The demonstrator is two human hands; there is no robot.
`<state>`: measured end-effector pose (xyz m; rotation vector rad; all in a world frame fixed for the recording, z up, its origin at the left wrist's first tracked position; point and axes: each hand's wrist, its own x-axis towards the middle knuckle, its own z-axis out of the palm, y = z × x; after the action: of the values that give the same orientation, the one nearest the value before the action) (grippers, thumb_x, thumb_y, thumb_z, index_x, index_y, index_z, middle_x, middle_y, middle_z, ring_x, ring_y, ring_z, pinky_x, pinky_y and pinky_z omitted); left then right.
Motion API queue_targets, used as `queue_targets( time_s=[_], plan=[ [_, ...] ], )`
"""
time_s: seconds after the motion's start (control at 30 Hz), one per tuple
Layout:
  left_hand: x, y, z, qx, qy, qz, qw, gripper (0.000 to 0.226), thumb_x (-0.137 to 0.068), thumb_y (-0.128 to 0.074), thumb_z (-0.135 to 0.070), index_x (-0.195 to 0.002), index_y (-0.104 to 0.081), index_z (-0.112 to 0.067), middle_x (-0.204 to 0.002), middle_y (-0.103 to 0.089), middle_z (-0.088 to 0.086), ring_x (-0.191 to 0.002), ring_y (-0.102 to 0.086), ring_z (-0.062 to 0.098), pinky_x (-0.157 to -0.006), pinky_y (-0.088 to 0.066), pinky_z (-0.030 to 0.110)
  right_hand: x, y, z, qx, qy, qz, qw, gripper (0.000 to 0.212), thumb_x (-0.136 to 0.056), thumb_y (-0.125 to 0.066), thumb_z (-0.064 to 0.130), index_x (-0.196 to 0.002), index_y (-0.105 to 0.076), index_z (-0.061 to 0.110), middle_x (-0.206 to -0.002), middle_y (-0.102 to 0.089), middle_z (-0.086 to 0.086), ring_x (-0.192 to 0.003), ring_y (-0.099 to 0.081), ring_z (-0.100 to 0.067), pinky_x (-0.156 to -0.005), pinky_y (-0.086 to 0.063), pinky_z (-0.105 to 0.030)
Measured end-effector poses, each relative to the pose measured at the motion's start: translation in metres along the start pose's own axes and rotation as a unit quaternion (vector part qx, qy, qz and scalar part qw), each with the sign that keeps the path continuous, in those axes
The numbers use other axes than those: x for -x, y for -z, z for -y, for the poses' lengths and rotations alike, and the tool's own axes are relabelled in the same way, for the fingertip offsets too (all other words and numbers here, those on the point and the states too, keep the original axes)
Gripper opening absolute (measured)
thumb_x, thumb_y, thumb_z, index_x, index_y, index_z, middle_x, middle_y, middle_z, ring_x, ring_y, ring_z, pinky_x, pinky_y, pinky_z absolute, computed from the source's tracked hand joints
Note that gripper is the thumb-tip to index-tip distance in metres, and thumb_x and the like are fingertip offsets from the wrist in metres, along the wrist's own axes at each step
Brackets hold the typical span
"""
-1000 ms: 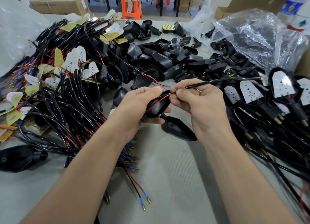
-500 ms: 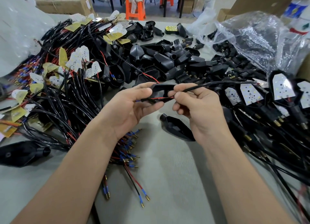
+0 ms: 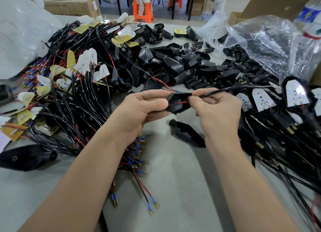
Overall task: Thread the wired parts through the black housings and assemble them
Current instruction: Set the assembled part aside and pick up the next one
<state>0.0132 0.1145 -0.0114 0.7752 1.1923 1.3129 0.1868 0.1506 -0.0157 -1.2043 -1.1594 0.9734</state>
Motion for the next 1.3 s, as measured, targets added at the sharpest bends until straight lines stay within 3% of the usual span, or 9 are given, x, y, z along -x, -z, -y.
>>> queue_targets(
  time_s=[0.1, 0.23, 0.37, 0.47, 0.8, 0.93, 1.03, 1.17, 1.3],
  plan=[
    [-0.001, -0.003, 0.0, 0.008, 0.0, -0.045, 0.999, 0.015, -0.088, -0.072, 0.002, -0.09, -0.078, -0.011, -0.085, -0.079, 0.004, -0.071, -0.072, 0.011, -0.065, -0.059, 0.018, 0.002, -0.003, -0.001, 0.009, 0.008, -0.03, 0.999, 0.018, -0.07, -0.076, 0.015, -0.075, -0.077, 0.032, -0.055, -0.067, 0.01, -0.053, -0.06, -0.002, -0.062, -0.047, -0.023],
    [-0.002, -0.006, 0.002, 0.018, -0.026, -0.081, 0.996, 0.027, -0.088, -0.073, 0.003, -0.072, -0.081, -0.017, -0.084, -0.08, 0.005, -0.067, -0.074, 0.009, -0.065, -0.06, 0.02, 0.006, -0.008, -0.001, 0.038, 0.03, -0.049, 0.998, 0.015, -0.068, -0.076, 0.019, -0.076, -0.076, 0.032, -0.056, -0.068, 0.011, -0.052, -0.06, -0.002, -0.061, -0.046, -0.021],
    [-0.002, -0.003, 0.001, 0.019, -0.052, -0.097, 0.994, 0.021, -0.086, -0.076, 0.002, -0.077, -0.081, -0.017, -0.093, -0.08, 0.01, -0.084, -0.078, 0.018, -0.067, -0.06, 0.02, 0.005, -0.008, 0.001, -0.063, -0.013, 0.1, 0.993, 0.013, -0.073, -0.084, 0.009, -0.08, -0.077, 0.017, -0.061, -0.069, 0.003, -0.054, -0.059, -0.008, -0.054, -0.046, -0.017],
    [-0.004, -0.003, 0.002, 0.003, -0.061, -0.1, 0.993, 0.02, -0.084, -0.078, 0.001, -0.078, -0.081, -0.018, -0.095, -0.08, 0.011, -0.085, -0.078, 0.02, -0.068, -0.06, 0.021, 0.008, -0.011, 0.002, -0.051, -0.007, 0.18, 0.982, 0.013, -0.081, -0.079, 0.006, -0.077, -0.08, 0.018, -0.063, -0.07, -0.003, -0.053, -0.059, -0.014, -0.049, -0.044, -0.02],
    [-0.002, 0.001, -0.003, 0.025, -0.052, -0.063, 0.996, 0.029, -0.085, -0.075, 0.001, -0.067, -0.083, -0.021, -0.083, -0.079, 0.002, -0.072, -0.075, 0.009, -0.067, -0.06, 0.02, 0.004, -0.011, -0.008, 0.004, 0.012, 0.075, 0.997, 0.007, -0.08, -0.076, 0.022, -0.074, -0.074, 0.018, -0.061, -0.071, -0.007, -0.045, -0.065, -0.022, -0.047, -0.044, -0.024],
    [-0.004, 0.001, 0.0, 0.014, -0.046, -0.102, 0.994, 0.02, -0.087, -0.076, -0.003, -0.075, -0.081, -0.019, -0.086, -0.08, 0.002, -0.072, -0.074, 0.008, -0.064, -0.059, 0.018, 0.002, -0.008, -0.009, -0.008, 0.007, 0.186, 0.983, 0.013, -0.086, -0.072, 0.007, -0.078, -0.078, 0.015, -0.066, -0.072, -0.011, -0.056, -0.068, -0.025, -0.051, -0.05, -0.029],
    [-0.007, 0.005, 0.0, 0.005, -0.044, -0.114, 0.993, 0.023, -0.088, -0.076, -0.009, -0.07, -0.082, -0.022, -0.086, -0.079, 0.0, -0.068, -0.071, 0.005, -0.063, -0.057, 0.017, 0.001, -0.005, -0.008, -0.038, -0.017, 0.247, 0.968, 0.017, -0.09, -0.067, -0.004, -0.086, -0.078, 0.009, -0.071, -0.073, -0.013, -0.06, -0.069, -0.021, -0.056, -0.054, -0.024],
    [-0.007, 0.005, 0.001, -0.022, -0.036, -0.091, 0.995, 0.024, -0.087, -0.078, -0.013, -0.067, -0.082, -0.025, -0.077, -0.076, 0.0, -0.067, -0.069, 0.007, -0.063, -0.057, 0.017, 0.002, -0.007, -0.006, -0.068, -0.005, 0.188, 0.98, 0.012, -0.086, -0.071, -0.003, -0.087, -0.077, 0.008, -0.067, -0.072, -0.016, -0.054, -0.066, -0.023, -0.05, -0.051, -0.025],
    [-0.006, 0.004, 0.001, -0.022, -0.035, -0.087, 0.995, 0.018, -0.085, -0.079, -0.013, -0.069, -0.083, -0.02, -0.08, -0.074, 0.004, -0.074, -0.067, 0.012, -0.064, -0.058, 0.017, 0.003, -0.007, -0.007, -0.009, 0.04, 0.106, 0.994, 0.011, -0.08, -0.077, 0.006, -0.078, -0.076, 0.017, -0.056, -0.068, -0.008, -0.043, -0.06, -0.02, -0.046, -0.049, -0.029]
  ],
)
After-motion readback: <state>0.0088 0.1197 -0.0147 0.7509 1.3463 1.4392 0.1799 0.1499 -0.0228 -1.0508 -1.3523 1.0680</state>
